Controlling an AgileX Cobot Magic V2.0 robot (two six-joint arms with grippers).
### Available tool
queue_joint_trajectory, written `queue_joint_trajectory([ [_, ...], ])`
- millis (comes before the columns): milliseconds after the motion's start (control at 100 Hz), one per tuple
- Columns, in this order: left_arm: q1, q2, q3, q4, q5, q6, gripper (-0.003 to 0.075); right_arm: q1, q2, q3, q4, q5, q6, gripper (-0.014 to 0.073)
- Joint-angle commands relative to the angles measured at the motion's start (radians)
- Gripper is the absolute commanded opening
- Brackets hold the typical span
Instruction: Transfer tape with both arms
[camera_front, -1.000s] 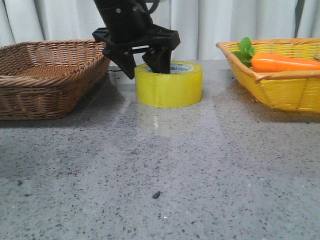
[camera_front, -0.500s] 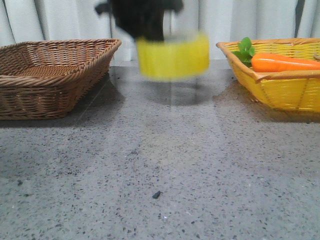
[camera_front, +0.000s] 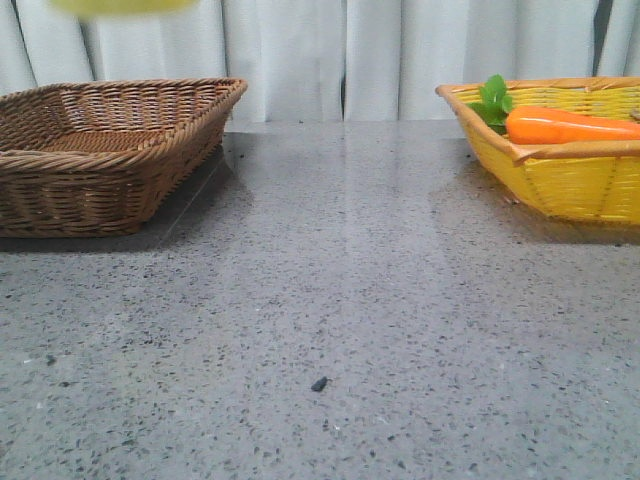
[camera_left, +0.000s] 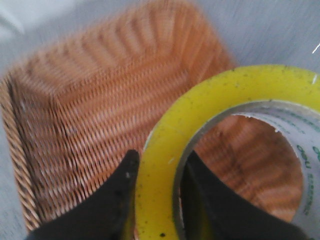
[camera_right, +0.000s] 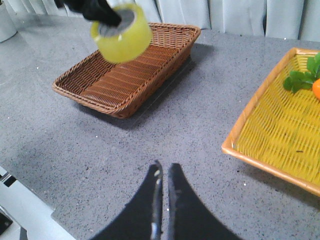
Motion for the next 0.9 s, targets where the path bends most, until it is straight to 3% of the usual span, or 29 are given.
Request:
queue_joint_trajectory([
  [0, 0.023, -0.054, 0.095, -0.018, -0.127, -0.004, -0.0021, 0.001, 0.005, -0.023, 0.003, -0.051, -0.002, -0.0064],
  [130, 0.040, -0.054, 0.223, -0.020, -0.207, -0.004, -0.0020, 0.001, 0.005, -0.023, 0.006, -0.016, -0.002, -0.0064],
  [280, 0.044, -0.054, 0.250, -0.017, -0.235, -0.027, -0.0001, 0.001, 0.005, -0.023, 0.006, 0.012, -0.002, -0.0064],
  [380, 0.044, -0.071, 0.250, -0.018, -0.266, -0.057, 0.0129, 0.001, 0.005, -0.023, -0.006, -0.008, -0.002, -0.0064],
  [500, 0.044, -0.109, 0.250, -0.066, -0.301, -0.088, 0.0360, 0.001, 0.002, -0.022, -0.059, -0.033, -0.027, -0.0064],
  [570, 0.044, -0.143, 0.253, -0.102, -0.323, -0.088, 0.0419, 0.001, -0.002, -0.021, -0.100, -0.041, -0.027, -0.0064],
  [700, 0.038, -0.243, 0.295, -0.127, -0.398, -0.088, 0.0410, 0.001, -0.032, -0.004, -0.150, -0.069, -0.027, -0.0064],
  [890, 0.013, -0.542, 0.536, -0.159, -0.571, -0.088, 0.0272, 0.001, -0.197, 0.103, -0.170, -0.278, -0.078, -0.0064],
])
